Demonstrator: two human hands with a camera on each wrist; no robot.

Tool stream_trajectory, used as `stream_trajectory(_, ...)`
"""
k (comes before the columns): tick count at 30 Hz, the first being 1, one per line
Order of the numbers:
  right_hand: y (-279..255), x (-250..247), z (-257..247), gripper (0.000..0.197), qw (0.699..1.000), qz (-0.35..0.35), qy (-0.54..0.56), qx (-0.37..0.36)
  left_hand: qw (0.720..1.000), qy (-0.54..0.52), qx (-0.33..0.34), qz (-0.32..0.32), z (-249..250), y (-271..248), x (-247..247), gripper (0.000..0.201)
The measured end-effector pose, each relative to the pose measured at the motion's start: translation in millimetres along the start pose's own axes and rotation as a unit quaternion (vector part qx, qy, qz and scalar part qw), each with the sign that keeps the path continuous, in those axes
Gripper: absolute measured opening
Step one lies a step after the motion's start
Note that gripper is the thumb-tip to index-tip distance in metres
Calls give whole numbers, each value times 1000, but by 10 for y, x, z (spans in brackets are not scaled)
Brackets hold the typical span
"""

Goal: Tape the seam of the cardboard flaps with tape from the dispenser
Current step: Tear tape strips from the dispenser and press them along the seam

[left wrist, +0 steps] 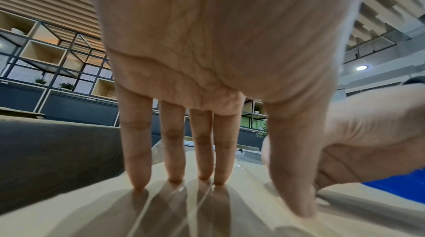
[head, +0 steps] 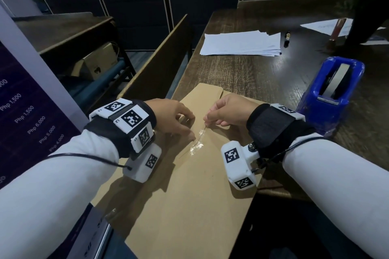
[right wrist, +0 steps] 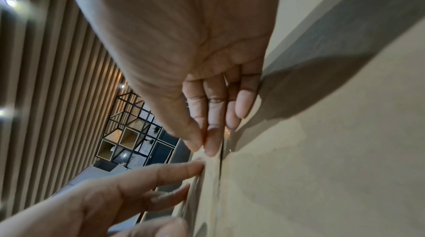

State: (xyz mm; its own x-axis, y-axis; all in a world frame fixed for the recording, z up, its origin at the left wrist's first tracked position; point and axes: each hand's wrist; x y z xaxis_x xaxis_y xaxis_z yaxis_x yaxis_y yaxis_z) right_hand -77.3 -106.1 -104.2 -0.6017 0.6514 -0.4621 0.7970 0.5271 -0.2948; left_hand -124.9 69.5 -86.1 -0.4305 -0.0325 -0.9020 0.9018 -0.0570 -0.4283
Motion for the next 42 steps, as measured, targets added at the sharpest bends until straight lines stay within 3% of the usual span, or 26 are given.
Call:
stream_trajectory(6,11,4,5,12,1000,2,-3,-2,999,-22,-1,46,51,84,-64,32)
stream_trajectory(21,38,-4,24,18,1000,-2,-9,-10,998,-5,-43,39,246,209,-119,68)
stream_trajectory(27,59,-2,42,8,1000,1,-15,-6,999,1,-31,32,250,220,-124,70)
stream_trajectory(30,72,-6,52,15,1000,18,-26,-3,999,-3,-24,31,248,222,-132,71)
stream_trajectory(33,70,-13,50,8,999,26,-25,0,999,-14,-18,26,236,223,-138,70)
stream_trajectory(42,80,-9,12,11,997,41,-65,19,1000,-10,-10,27,226,237,-132,70)
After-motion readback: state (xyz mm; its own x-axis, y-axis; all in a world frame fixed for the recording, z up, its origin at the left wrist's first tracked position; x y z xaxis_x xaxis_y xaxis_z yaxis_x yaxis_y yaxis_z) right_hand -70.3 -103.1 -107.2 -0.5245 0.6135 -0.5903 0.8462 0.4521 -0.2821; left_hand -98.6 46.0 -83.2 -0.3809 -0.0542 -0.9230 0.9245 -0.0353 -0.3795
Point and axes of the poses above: each hand's wrist, its own y-axis towards the middle knuckle, its own x-axis out of the palm, z = x × y, and after that the axes turned 2 degrees about -z, right-handed
